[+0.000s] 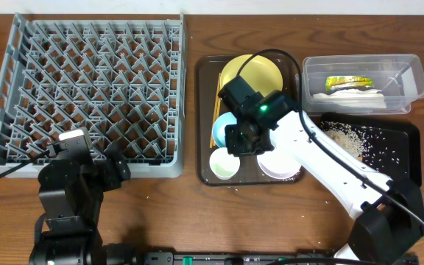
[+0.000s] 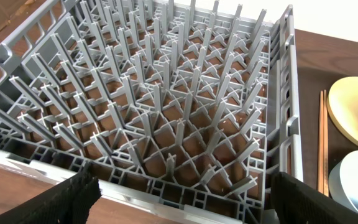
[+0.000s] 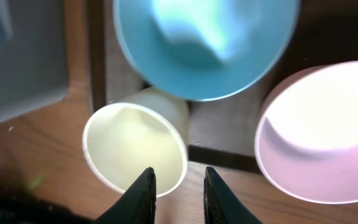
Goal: Sort waste into correct bins and load items into the dishwasher
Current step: 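Grasp white cup on brown tray with right gripper and lift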
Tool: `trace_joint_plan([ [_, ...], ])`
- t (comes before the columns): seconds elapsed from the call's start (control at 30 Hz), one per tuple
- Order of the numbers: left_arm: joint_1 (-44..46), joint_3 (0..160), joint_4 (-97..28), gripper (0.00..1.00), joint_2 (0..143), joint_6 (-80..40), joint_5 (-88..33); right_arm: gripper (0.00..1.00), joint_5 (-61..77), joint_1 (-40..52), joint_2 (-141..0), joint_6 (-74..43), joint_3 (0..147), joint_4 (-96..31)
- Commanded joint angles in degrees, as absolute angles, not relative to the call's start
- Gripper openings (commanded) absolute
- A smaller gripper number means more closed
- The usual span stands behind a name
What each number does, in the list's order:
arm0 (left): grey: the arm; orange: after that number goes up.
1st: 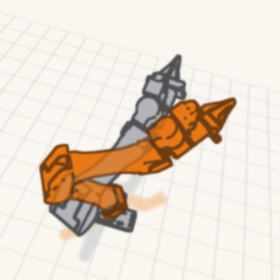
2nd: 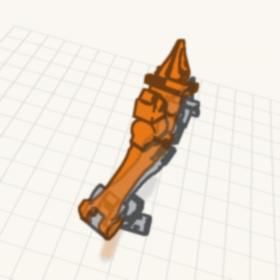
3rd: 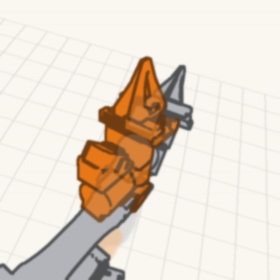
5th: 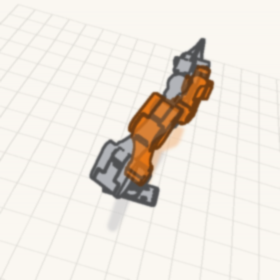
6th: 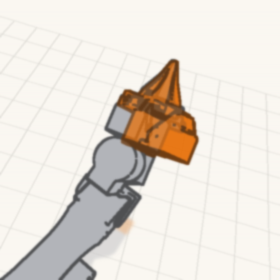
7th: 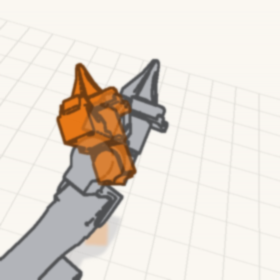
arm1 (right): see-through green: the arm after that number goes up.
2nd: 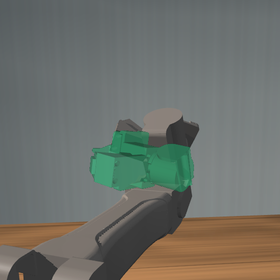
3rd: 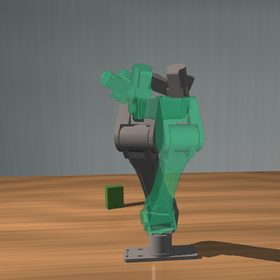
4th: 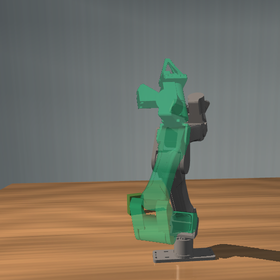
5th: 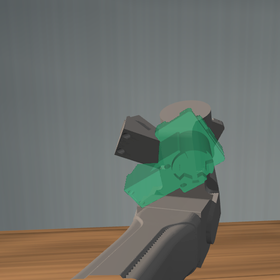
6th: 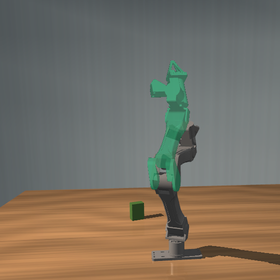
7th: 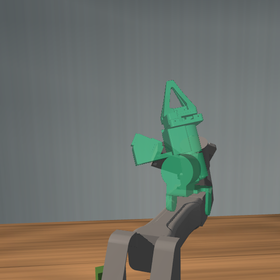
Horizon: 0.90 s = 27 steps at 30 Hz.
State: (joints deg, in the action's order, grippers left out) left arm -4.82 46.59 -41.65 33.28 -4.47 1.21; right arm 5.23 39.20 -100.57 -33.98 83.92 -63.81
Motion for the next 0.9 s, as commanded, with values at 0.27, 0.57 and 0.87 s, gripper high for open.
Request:
trace_joint_plan([
  [0.27, -4.97, 47.11, -42.81, 0.91, 33.23, -4.78, 0.60, 0.25, 1.98, 41.65, -100.84, -38.28, 78.02, -59.64],
  [0.57, -4.97, 47.11, -42.92, 0.91, 33.23, -4.78, 0.40, 0.22, 3.07, 41.82, -101.19, -38.57, 75.92, -57.63],
  [0.87, -4.97, 47.11, -43.75, 0.91, 33.23, -5.17, -0.10, 0.21, 3.22, 43.88, -104.55, -38.54, 75.90, -56.71],
])
